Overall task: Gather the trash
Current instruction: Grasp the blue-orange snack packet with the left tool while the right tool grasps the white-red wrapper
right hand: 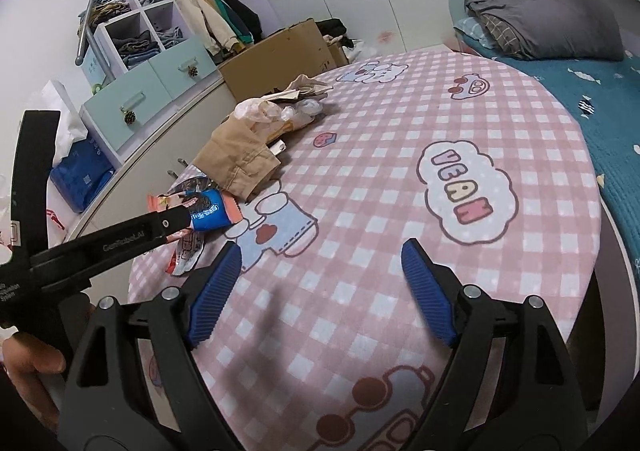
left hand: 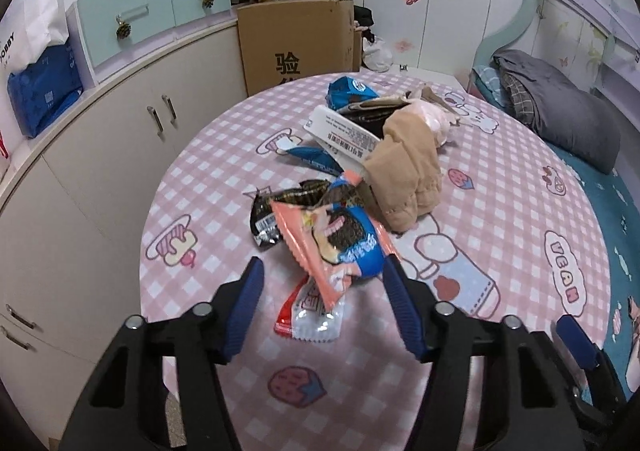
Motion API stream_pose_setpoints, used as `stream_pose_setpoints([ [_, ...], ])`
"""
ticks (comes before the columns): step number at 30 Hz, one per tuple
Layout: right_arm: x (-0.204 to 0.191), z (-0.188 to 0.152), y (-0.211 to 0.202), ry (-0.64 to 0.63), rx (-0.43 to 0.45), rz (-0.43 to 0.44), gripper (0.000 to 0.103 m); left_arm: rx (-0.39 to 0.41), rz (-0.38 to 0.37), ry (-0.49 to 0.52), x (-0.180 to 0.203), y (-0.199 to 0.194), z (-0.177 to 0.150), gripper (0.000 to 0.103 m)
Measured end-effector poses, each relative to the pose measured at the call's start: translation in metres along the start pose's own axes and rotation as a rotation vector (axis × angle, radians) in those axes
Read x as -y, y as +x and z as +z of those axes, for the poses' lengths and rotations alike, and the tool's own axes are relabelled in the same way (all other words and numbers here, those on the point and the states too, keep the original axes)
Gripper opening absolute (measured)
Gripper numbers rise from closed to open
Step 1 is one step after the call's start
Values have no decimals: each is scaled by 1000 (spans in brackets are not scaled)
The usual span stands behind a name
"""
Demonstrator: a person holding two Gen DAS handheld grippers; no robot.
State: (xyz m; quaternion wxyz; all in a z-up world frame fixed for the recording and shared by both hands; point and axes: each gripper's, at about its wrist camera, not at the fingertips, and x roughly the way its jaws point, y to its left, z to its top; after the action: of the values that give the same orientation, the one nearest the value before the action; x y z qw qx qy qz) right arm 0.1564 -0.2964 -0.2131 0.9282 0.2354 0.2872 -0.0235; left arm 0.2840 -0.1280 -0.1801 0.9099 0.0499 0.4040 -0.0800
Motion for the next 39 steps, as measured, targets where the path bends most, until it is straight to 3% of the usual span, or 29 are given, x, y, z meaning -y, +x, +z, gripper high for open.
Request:
stream_pose_setpoints([
  [2,0,0,1,4,-4,4,81,-12,-14,2,1,4,2,42],
  [6,0,-1,2,9,-10,5,81,-64,-39,12,0,12,0,6],
  [7,0,-1,1,12,-12,10,81,-64,-44,11,-1,11,-2,4],
  [16,-18,-4,-8,-15,5,21,81,38,-105,-43,-29,-38,-17,3],
  [24,-54,-9,-2,-86,-17,52,81,107,-14,-144,-88,-71,-34,3],
  [34,-109,-10,42,-158,-131,129,81,85,70,-264,-158,-66,-51,3],
  [39,-126,-7,72,-185,-186,95,68,77,96,-300,-184,-62,-56,3],
])
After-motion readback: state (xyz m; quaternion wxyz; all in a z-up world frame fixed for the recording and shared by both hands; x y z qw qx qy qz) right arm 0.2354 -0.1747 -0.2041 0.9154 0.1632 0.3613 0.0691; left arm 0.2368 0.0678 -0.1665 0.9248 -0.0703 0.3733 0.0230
